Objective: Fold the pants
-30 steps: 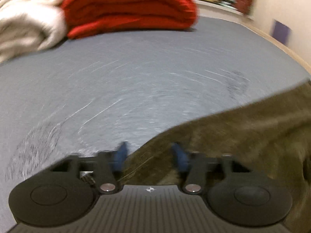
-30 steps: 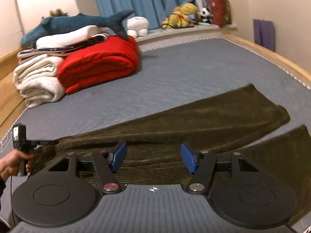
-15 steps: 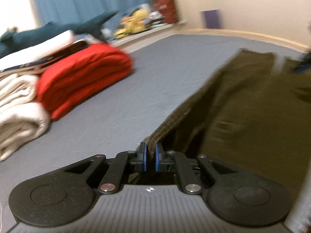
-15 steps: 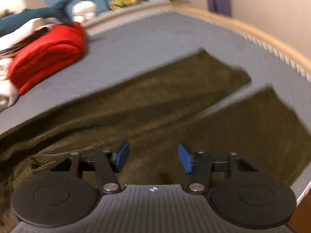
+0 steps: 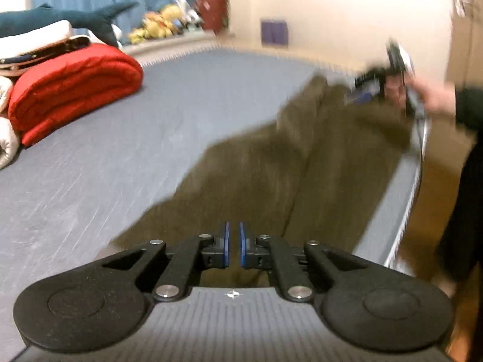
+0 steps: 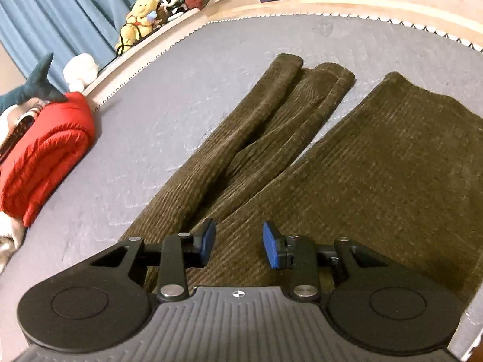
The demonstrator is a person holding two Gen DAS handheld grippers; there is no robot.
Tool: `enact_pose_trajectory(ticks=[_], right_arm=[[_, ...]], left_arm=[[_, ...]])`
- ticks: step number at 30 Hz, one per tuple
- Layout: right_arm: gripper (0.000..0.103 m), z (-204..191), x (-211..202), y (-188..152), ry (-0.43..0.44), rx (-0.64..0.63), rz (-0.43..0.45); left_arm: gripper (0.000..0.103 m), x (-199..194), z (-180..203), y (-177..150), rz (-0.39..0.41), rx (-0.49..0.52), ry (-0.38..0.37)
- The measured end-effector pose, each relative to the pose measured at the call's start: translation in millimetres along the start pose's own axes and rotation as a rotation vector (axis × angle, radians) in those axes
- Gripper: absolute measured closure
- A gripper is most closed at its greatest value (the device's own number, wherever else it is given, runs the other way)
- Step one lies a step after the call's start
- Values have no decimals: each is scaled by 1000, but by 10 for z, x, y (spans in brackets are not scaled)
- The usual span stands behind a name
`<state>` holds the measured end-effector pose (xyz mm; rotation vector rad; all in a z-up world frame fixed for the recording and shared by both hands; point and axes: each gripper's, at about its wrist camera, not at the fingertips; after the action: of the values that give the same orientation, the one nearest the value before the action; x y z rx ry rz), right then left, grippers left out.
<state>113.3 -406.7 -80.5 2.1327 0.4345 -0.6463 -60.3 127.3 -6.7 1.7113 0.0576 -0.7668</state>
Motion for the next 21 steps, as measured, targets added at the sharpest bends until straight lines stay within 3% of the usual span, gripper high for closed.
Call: enact_pose_trajectory(ticks=[4,6,8,9,14,19,21], right_arm=[[66,59,148,91,44,44,30],[66,56,237,128,93,73,41],[66,45,314,156,134,102,48],[66,36,349,177,149,115,47],[64,-43,647,213,178,164,10],[64,-92,943,206,153,200,-21],[64,-104,1047,204,140,220,-25]], left_arm=[[93,420,310,43,-45,123,-12],[83,597,521,7,-88,217,-53],[59,757,659,-38,-138,279,-97],[57,811,676,-84,-161,303,-114],[55,1053,586,-304,-258,349,-161],[56,1087,491,-378,-279,349,-159],[62,1093,491,-361,-291,363,-141]])
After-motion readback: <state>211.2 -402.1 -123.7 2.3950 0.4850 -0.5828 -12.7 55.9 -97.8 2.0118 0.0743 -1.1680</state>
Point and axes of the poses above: each gripper's, at about its wrist camera, not at the fingertips, and x roughly the way its jaws point, z to its right, y to its top, and after that the axes turned 7 degrees about z, right-handed
